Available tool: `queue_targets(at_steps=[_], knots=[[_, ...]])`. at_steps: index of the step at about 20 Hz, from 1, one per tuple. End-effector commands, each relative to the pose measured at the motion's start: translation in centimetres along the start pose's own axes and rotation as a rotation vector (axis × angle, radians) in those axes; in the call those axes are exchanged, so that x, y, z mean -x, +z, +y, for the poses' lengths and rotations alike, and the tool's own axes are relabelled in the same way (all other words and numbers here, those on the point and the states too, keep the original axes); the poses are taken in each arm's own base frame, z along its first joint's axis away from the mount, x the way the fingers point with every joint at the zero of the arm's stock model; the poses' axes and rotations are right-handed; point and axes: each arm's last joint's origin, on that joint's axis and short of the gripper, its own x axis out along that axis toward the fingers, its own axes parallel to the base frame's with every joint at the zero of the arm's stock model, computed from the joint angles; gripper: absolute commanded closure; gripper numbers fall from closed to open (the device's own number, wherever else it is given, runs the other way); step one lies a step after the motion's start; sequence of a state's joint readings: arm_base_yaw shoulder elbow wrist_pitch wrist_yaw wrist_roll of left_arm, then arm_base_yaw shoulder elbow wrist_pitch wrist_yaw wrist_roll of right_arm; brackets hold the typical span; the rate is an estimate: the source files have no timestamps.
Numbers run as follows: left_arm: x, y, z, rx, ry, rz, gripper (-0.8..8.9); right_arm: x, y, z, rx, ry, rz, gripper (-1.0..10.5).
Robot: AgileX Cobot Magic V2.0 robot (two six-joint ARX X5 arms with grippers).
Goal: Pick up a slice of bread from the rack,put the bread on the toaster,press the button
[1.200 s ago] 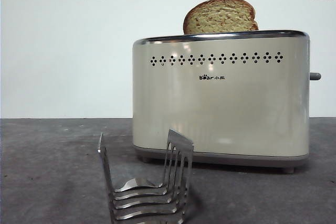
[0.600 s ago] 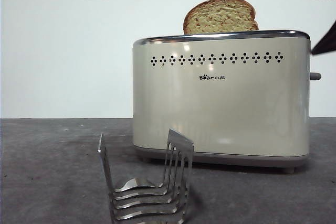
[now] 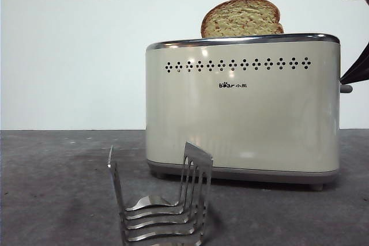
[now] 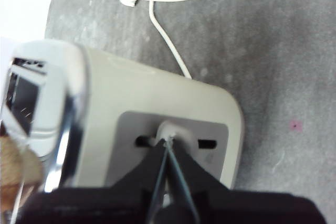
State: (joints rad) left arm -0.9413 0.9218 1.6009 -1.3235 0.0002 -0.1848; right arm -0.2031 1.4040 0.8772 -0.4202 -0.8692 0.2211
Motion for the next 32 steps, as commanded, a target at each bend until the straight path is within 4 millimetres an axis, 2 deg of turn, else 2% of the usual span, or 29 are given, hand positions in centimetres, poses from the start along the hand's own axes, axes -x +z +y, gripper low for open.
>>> queue_targets(at_steps=[1, 10, 17, 27, 32], knots=[[0.3, -0.2, 0.0, 0.013, -0.003, -0.009, 8.19, -1.0, -0.3, -1.2, -0.036, -0.022, 0.043, 9.5], [0.3, -0.3, 0.0, 0.013, -0.004, -0.011, 8.19, -3.1, -1.3, -4.1, -0.121, -0.088, 0.164, 9.5], [0.3, -0.3, 0.0, 0.014, -0.004, -0.010, 8.19, -5.2, -2.2, -5.2, -0.150, -0.168, 0.249, 9.5], [0.4, -0.3, 0.0, 0.020, -0.004, -0.012, 8.19, -5.1, -2.0, -5.1, -0.137, -0.167, 0.236, 9.5], [0.4, -0.3, 0.0, 0.019, -0.004, -0.012, 8.19, -3.8, -0.9, -3.2, -0.084, -0.147, 0.174, 9.5]])
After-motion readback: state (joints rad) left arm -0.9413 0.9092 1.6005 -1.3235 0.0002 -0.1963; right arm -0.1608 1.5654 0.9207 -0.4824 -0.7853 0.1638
